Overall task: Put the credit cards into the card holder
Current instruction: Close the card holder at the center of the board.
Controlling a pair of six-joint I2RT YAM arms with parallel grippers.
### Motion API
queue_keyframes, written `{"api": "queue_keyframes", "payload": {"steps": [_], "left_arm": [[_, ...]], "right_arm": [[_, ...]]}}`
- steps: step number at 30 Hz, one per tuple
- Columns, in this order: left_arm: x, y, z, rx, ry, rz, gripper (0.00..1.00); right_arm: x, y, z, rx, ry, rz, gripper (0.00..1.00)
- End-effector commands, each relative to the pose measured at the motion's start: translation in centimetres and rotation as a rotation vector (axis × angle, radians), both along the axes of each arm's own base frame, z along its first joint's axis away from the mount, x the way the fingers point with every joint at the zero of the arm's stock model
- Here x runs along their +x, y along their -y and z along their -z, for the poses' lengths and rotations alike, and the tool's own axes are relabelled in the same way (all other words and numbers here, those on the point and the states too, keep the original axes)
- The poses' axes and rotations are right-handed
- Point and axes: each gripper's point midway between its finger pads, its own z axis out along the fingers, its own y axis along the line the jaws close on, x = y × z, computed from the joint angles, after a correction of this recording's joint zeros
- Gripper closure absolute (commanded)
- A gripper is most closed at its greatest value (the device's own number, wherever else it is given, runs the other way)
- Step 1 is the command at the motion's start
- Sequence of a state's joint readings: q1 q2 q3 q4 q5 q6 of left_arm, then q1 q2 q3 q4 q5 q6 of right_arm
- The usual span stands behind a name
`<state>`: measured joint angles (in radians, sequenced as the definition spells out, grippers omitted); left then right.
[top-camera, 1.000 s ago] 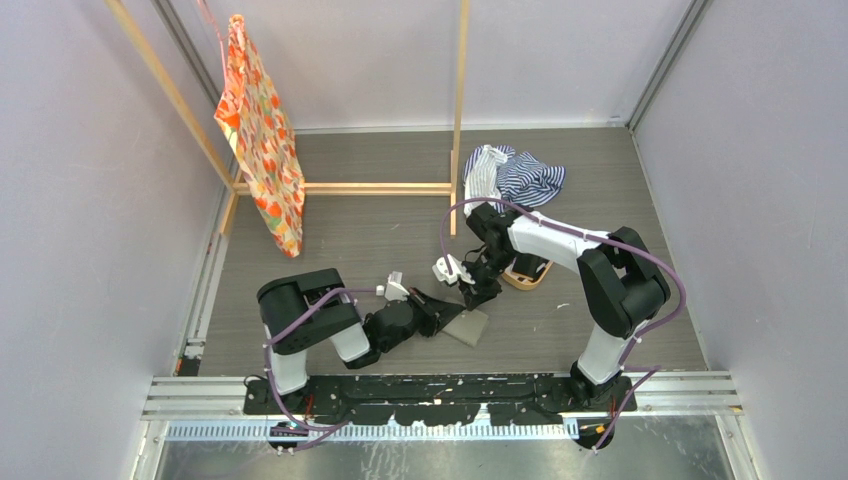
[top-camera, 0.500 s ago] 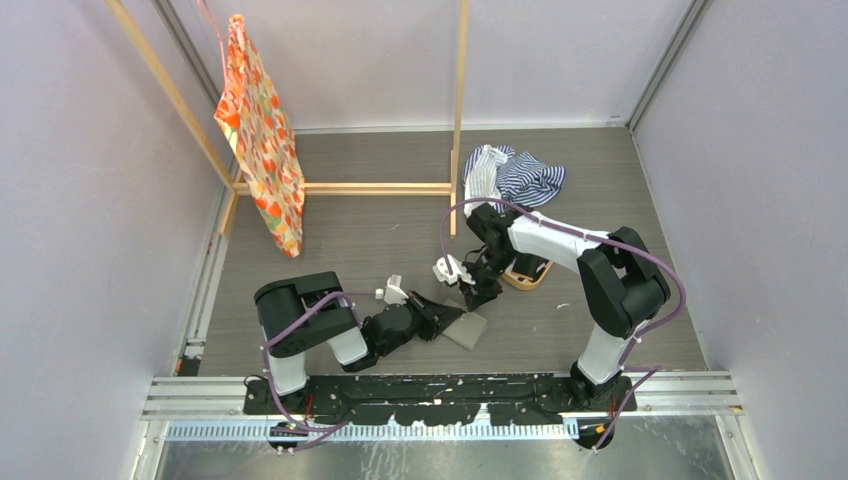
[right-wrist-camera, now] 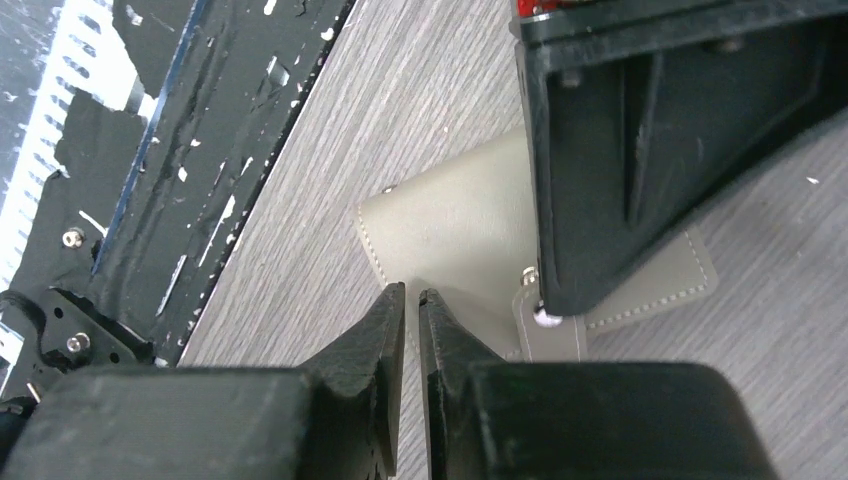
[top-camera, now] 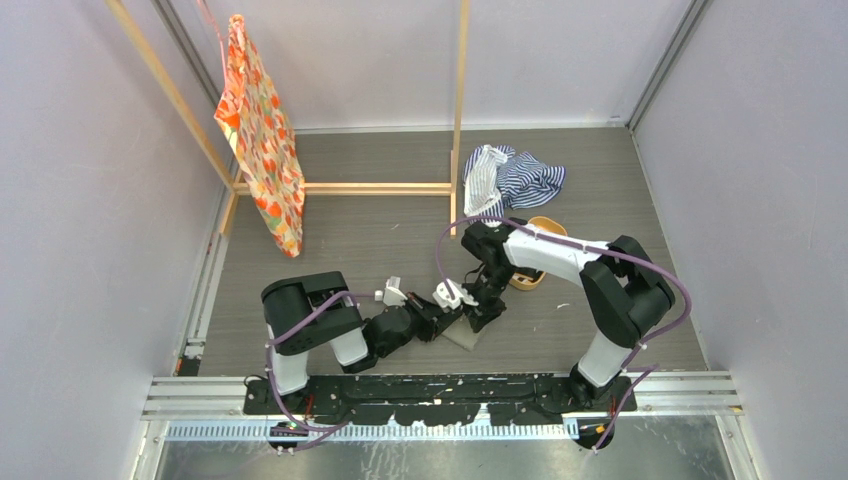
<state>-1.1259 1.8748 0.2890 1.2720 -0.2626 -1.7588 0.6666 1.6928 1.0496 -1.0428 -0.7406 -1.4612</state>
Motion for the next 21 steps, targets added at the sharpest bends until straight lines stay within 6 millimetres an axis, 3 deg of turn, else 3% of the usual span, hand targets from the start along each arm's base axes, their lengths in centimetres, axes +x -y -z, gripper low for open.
{"api": "queue_keyframes", "payload": {"steps": [1, 21], "left_arm": [[0.1, 0.1, -1.1, -0.043, 0.022, -0.010, 1.00], [-0.6, -0.6, -0.7, -0.044, 0.002, -0.007, 1.00]], "right_arm": [[1.2, -1.0, 1.3, -0.048, 0.084, 0.026, 0.85], [1.4, -0.4, 2.9, -0.125, 0.082, 0.034, 0.86]]}}
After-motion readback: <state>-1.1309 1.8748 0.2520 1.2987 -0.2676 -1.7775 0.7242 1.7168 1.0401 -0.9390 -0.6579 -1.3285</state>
